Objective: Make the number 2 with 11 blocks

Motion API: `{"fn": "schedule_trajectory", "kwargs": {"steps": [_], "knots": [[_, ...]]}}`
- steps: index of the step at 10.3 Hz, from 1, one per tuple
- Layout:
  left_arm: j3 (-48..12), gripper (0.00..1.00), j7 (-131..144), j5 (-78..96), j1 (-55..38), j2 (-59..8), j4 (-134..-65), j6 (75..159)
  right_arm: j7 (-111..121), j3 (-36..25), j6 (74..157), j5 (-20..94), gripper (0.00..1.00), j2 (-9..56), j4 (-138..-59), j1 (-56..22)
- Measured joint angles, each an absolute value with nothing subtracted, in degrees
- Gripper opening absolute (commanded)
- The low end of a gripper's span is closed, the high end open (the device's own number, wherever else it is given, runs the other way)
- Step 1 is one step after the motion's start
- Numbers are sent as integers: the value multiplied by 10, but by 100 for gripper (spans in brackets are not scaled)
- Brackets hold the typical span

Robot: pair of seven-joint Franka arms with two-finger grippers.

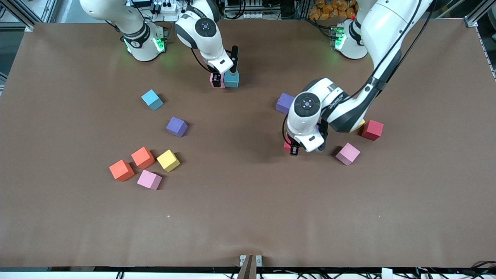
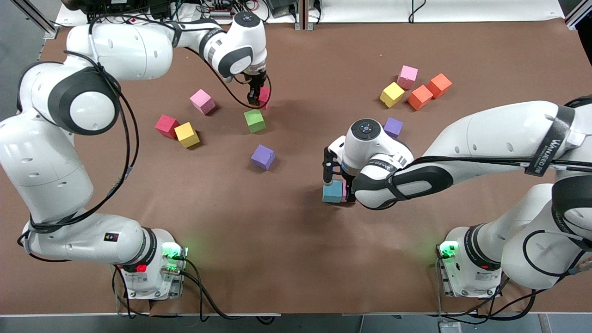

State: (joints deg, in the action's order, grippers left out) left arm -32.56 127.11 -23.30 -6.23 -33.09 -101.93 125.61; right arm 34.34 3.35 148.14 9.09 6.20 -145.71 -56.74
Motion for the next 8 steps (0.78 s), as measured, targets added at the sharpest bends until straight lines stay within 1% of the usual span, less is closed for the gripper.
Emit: {"fn": "schedule_trajectory", "kwargs": {"steps": [2, 3, 5, 6, 8], "knots": [[-360, 7, 1299, -233, -63, -325, -1030, 1244, 343, 32, 1401, 92, 93, 16, -1449, -567], [-383, 7, 1319, -232, -63, -323, -1047, 1242, 343, 28, 1355, 93, 97, -24, -1445, -566], [-430, 7, 1378, -232, -66, -322, -1087, 1242, 343, 11, 1290, 94, 97, -91, -1447, -536], [-451, 7, 1411, -232, -67, -322, -1104, 1243, 350, 1, 1273, 94, 97, -110, -1448, -502], [-485, 7, 1491, -232, -69, -320, -1132, 1260, 428, -43, 1252, 94, 94, -126, -1448, -388]]}}
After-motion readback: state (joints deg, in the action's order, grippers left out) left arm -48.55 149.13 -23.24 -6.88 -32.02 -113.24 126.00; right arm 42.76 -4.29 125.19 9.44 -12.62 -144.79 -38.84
